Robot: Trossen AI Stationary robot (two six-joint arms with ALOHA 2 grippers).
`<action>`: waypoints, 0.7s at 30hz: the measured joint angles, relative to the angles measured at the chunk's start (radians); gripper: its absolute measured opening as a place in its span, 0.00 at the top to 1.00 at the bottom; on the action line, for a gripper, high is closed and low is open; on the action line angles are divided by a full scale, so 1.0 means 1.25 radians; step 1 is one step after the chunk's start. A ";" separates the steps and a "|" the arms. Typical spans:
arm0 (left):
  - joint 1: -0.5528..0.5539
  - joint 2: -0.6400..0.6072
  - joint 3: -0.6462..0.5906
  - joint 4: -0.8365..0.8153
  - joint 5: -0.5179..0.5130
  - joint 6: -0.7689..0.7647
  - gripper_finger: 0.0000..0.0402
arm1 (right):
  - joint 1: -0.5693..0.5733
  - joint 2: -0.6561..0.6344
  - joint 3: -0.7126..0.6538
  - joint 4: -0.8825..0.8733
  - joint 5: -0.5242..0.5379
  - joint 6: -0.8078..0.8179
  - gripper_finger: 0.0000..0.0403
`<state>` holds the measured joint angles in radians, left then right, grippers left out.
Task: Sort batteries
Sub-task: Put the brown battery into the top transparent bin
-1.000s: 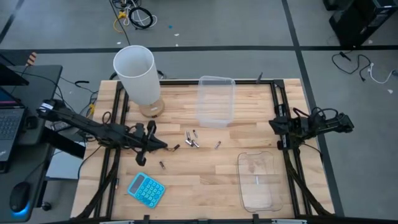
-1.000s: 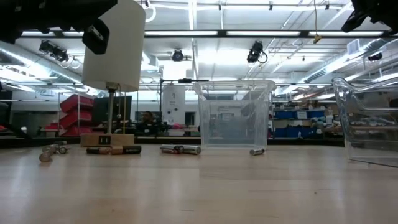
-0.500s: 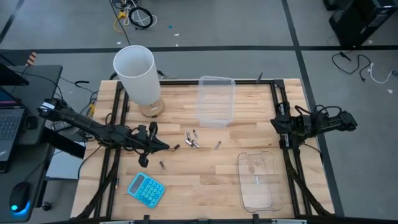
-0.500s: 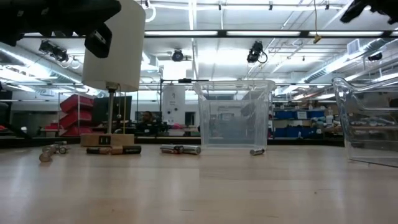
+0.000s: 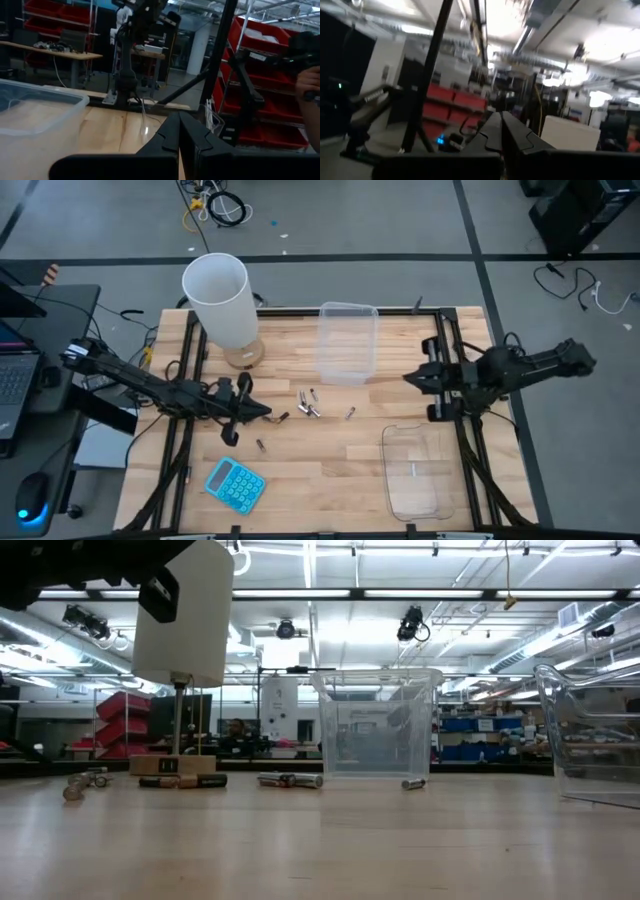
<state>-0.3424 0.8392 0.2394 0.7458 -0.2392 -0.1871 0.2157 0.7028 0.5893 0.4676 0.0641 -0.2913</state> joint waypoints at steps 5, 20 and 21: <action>0.000 -0.025 0.000 0.003 -0.001 -0.004 1.00 | 0.001 0.122 0.164 -0.145 0.051 0.000 1.00; 0.000 -0.215 0.000 -0.019 -0.001 0.004 1.00 | 0.034 0.416 0.495 -0.403 0.151 0.000 1.00; 0.000 -0.224 0.000 -0.019 -0.001 0.010 1.00 | 0.036 0.431 0.504 -0.403 0.151 0.000 1.00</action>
<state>-0.3424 0.5591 0.2394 0.7227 -0.2405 -0.1745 0.2606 1.2416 1.2197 -0.0360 0.2533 -0.2913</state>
